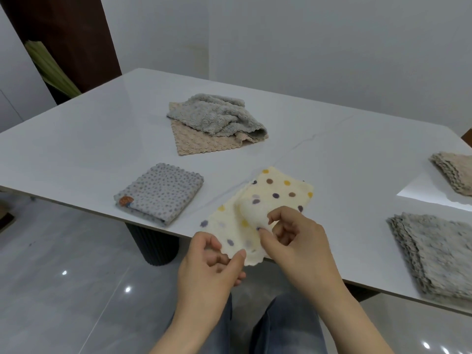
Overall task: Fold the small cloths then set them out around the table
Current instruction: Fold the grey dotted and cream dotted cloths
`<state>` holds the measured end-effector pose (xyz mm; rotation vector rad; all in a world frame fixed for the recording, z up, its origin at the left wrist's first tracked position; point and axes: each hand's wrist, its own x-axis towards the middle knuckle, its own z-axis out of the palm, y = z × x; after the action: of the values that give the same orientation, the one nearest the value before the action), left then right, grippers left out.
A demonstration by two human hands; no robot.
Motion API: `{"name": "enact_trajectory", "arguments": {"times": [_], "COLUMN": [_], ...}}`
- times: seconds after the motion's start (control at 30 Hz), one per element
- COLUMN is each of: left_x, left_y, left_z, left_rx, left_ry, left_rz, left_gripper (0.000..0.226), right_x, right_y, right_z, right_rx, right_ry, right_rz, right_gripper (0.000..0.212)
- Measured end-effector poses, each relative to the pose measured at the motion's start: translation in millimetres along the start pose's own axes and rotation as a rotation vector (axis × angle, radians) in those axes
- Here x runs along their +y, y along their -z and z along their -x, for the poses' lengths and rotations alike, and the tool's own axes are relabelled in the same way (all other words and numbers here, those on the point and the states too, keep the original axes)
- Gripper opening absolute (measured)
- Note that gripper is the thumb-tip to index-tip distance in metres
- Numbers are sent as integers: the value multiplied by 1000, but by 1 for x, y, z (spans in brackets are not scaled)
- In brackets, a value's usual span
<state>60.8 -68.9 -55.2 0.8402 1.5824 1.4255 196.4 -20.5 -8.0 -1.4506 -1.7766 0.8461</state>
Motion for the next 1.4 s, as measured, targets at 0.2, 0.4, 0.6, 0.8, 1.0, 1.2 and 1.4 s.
{"name": "enact_trajectory", "arguments": {"times": [0.2, 0.4, 0.6, 0.8, 1.0, 1.2, 1.4], "left_x": [-17, -16, -15, -5, -1, 0, 10], "left_y": [21, 32, 36, 37, 36, 34, 33], "left_z": [0, -9, -15, -20, -26, -30, -28], "left_rx": [-27, 40, 140, 182, 168, 188, 147], "left_ry": [38, 127, 124, 101, 76, 16, -67], "left_rz": [133, 301, 311, 299, 246, 135, 13], "left_gripper": [12, 3, 14, 20, 20, 13, 19], "right_x": [-1, -1, -10, -18, -22, -29, -27], "right_y": [5, 3, -19, -32, -32, -21, -35], "right_z": [-4, -28, -55, -68, -74, -83, -82], "right_rx": [-299, -255, -535, -632, -631, -628, -604], "right_ry": [17, 144, 403, 406, 384, 288, 319], "right_rz": [-108, 144, 408, 498, 435, 208, 287], "right_gripper": [13, 16, 28, 29, 8, 9, 8]}}
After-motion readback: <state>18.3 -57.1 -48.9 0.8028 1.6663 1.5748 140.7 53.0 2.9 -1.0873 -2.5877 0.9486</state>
